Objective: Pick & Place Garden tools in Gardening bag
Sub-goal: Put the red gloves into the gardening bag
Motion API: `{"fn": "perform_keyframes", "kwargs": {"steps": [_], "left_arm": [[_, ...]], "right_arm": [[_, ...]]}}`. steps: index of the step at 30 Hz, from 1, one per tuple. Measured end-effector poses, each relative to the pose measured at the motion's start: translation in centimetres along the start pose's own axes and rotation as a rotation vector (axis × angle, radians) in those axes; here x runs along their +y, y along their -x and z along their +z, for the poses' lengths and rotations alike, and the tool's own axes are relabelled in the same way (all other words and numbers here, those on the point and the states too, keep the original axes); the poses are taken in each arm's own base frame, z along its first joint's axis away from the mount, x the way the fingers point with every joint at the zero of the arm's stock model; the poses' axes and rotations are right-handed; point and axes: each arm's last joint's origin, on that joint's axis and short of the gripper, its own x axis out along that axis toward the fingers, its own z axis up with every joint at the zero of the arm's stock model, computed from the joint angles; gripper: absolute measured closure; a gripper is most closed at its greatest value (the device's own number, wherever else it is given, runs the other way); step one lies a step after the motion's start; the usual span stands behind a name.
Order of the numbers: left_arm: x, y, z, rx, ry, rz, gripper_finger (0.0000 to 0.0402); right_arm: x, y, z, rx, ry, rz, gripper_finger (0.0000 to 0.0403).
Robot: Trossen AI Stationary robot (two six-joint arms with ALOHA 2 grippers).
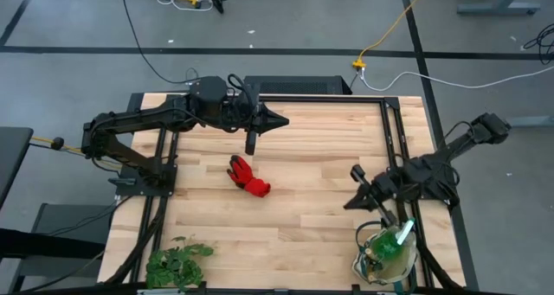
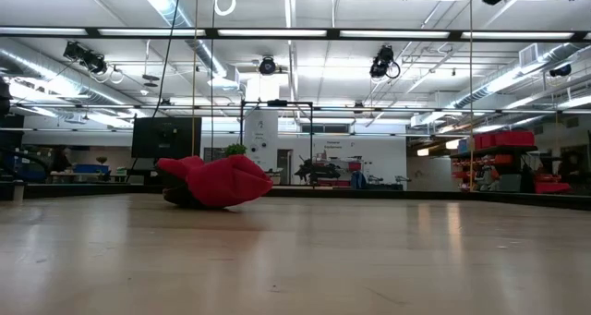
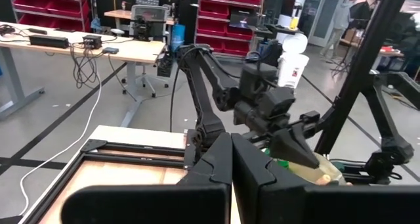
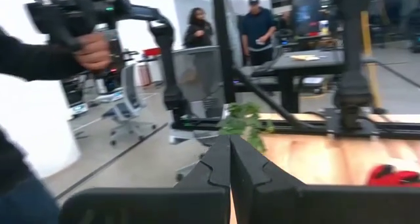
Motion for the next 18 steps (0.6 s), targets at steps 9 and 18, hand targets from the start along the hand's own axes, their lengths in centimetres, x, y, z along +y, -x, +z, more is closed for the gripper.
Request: {"fn": "perform_keyframes", "kwargs": {"steps": [9, 18], "left_arm": [[0.0, 0.0, 0.0, 0.0, -0.001, 0.0, 0.0399], [0.0, 0.0, -0.1, 0.009, 0.001, 0.002, 0.0399]], "right_arm": [[-3.1, 0.1, -0.1, 0.03, 0.01, -0.182, 0.0403], [-4.9, 0.4, -0.1, 0.057, 0.029, -0.262, 0.0403]]}}
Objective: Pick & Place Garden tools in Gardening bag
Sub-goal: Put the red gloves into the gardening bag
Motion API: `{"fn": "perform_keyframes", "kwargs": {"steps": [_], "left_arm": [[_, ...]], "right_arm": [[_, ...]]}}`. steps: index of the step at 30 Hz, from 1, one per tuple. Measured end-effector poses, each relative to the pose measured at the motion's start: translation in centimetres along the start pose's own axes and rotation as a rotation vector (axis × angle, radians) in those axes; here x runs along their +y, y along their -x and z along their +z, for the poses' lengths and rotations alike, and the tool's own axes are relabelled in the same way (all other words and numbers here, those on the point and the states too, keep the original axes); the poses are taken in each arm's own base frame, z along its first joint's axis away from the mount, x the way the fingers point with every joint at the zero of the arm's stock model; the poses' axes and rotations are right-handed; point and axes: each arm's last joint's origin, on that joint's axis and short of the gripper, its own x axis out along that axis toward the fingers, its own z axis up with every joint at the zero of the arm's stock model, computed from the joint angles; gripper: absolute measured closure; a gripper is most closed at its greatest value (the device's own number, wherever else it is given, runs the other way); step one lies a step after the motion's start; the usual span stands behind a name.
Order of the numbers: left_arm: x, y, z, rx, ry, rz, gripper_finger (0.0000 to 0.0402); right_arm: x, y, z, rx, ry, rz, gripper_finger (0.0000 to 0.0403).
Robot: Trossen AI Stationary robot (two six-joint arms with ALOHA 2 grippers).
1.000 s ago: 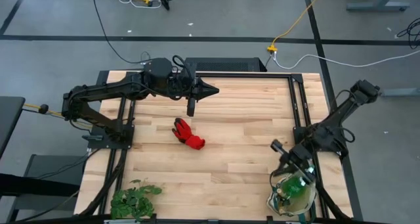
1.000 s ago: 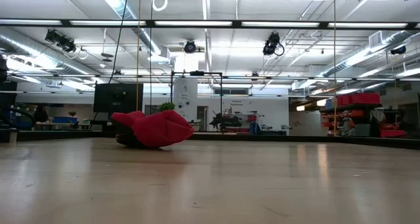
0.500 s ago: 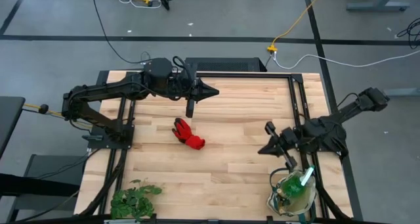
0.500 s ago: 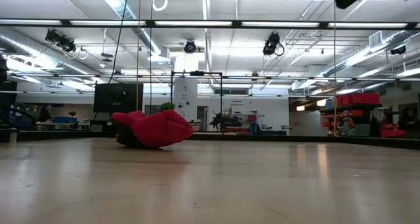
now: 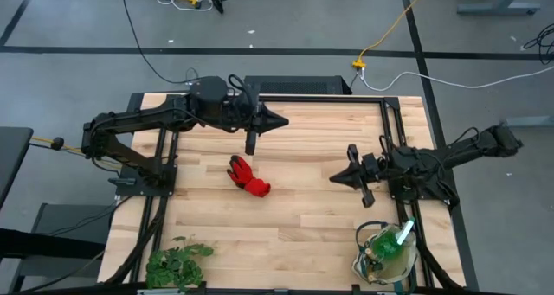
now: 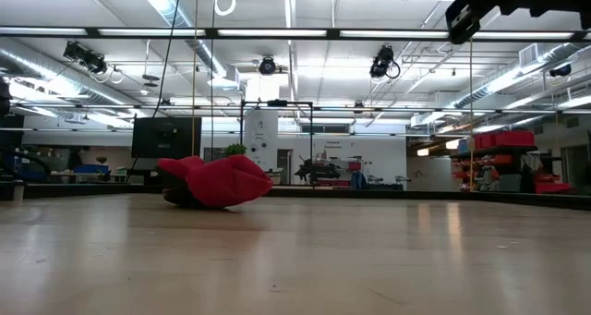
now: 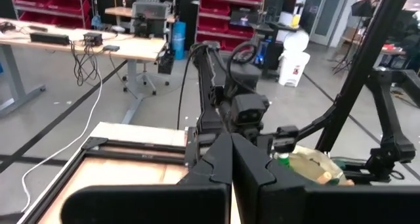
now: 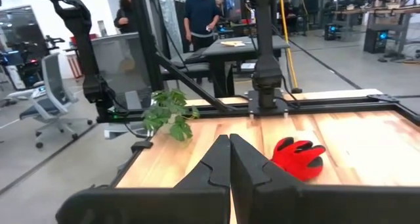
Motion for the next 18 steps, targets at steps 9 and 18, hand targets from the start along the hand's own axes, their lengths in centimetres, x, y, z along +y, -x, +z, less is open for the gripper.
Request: {"fn": "perform_keyframes", "kwargs": {"steps": [9, 18], "left_arm": [[-0.4, 3.1, 0.9, 0.031, -0.003, 0.077, 0.0399], [-1.4, 7.8, 2.2, 0.037, -0.027, 0.066, 0.0399]], "right_arm": [[-0.4, 0.0, 0.2, -0.017, 0.005, -0.02, 0.0403], [-1.0, 0.0, 0.7, -0.062, 0.037, -0.057, 0.0403]]}}
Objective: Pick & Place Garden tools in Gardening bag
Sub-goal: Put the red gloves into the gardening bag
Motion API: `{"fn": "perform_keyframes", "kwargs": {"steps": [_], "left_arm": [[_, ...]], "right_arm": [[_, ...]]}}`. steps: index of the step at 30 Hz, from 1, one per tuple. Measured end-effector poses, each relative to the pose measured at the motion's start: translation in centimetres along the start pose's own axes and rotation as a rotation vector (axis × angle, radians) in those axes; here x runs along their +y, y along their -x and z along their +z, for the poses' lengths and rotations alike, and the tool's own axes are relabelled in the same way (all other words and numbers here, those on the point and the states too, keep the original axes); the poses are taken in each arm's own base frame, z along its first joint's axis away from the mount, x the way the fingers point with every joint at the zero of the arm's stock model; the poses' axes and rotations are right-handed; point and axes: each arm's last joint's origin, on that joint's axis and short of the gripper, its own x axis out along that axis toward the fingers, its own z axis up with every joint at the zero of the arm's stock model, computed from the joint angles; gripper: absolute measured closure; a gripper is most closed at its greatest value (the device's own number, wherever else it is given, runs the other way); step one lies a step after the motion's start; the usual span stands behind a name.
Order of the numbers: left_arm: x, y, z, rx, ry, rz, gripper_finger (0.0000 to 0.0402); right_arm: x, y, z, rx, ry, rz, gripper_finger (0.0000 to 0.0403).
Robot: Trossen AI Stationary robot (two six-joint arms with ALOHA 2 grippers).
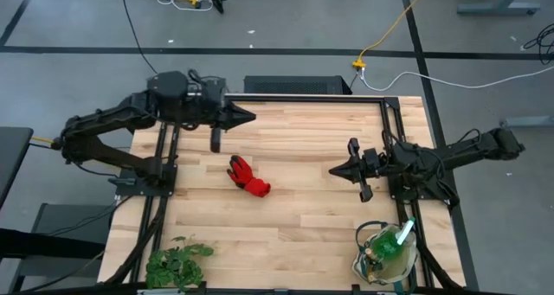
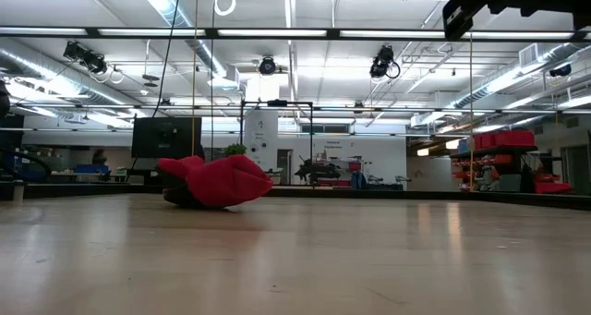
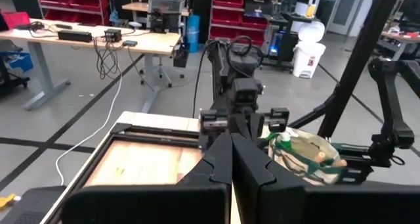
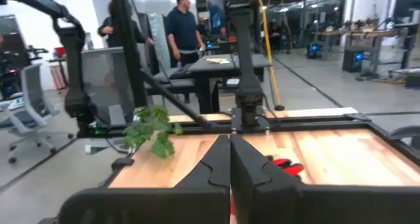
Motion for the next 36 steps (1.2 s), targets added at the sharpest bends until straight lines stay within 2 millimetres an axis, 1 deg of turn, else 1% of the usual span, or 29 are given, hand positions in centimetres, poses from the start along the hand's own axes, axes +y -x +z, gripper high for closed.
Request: {"fn": "perform_keyframes", "kwargs": {"steps": [3, 6, 15, 19, 24, 26, 36], "left_arm": [[-0.1, 1.1, 0.1, 0.005, -0.001, 0.004, 0.0399], [-0.1, 1.7, 0.2, 0.006, -0.004, 0.013, 0.0399], [-0.1, 1.8, -0.2, 0.049, -0.017, 0.029, 0.0399], [0.0, 1.8, -0.4, 0.071, -0.037, 0.058, 0.0399], [0.1, 1.8, -1.0, 0.122, -0.06, 0.061, 0.0399], [0.1, 1.5, -1.6, 0.14, -0.058, 0.062, 0.0399], [0.6, -0.6, -7.5, 0.29, 0.02, 0.041, 0.0399]], "right_arm": [[-0.4, -0.1, 0.3, 0.001, 0.012, -0.024, 0.0403], [-0.8, -0.2, 1.4, -0.008, 0.042, -0.05, 0.0403], [-2.3, -0.2, 6.2, 0.015, 0.118, -0.161, 0.0403], [-2.6, 0.1, 7.6, 0.012, 0.13, -0.191, 0.0403], [-2.8, 0.1, 7.8, 0.012, 0.122, -0.184, 0.0403], [-2.9, 0.0, 7.6, 0.025, 0.109, -0.18, 0.0403], [-3.1, -0.9, 6.7, 0.095, 0.103, -0.181, 0.0403]]}}
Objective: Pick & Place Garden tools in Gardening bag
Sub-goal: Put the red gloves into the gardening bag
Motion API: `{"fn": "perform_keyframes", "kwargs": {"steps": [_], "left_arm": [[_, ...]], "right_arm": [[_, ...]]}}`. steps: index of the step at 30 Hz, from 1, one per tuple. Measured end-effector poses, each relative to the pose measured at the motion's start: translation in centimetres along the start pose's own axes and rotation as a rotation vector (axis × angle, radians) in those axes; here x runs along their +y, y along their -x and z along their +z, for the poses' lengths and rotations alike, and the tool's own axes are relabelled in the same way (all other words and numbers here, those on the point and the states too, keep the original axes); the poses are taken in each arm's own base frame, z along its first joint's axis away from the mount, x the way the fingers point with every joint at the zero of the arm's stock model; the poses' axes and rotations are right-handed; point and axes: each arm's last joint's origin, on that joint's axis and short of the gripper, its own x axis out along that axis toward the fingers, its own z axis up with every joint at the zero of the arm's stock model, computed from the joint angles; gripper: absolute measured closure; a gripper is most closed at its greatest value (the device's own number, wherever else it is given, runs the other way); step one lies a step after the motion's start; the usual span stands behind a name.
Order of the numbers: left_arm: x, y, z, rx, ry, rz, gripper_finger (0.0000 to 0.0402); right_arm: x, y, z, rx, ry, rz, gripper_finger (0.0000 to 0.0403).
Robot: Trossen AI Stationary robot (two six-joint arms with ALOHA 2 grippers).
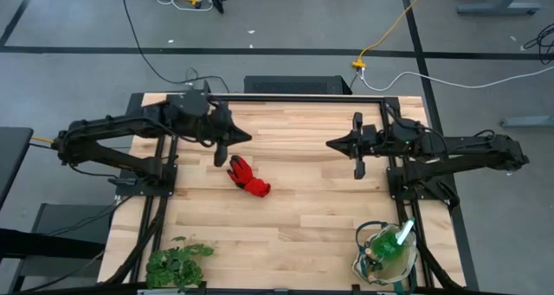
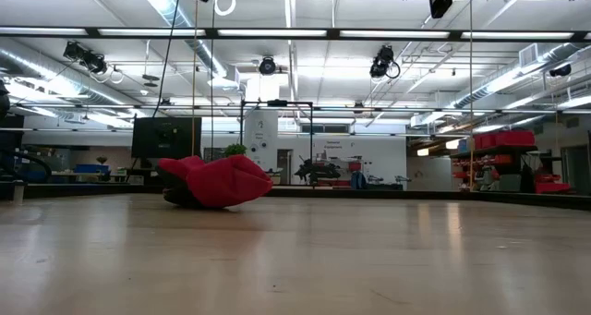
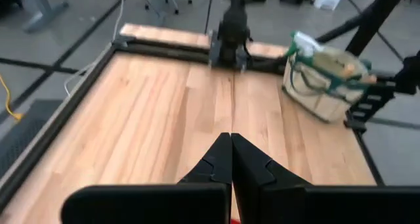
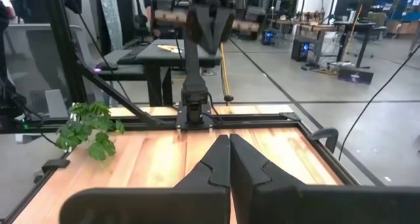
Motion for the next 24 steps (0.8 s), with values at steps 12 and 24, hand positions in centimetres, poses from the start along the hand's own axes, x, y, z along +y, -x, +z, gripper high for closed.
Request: {"fn": "perform_keyframes", "kwargs": {"steps": [12, 24], "left_arm": [[0.3, -1.5, -4.6, 0.22, -0.008, 0.009, 0.0399], [0.6, -1.9, -7.3, 0.382, -0.073, 0.005, 0.0399]], "right_arm": [[0.1, -0.3, -0.3, 0.019, -0.001, 0.016, 0.0403], [0.1, -0.3, -0.3, 0.018, -0.009, 0.015, 0.0403]]}}
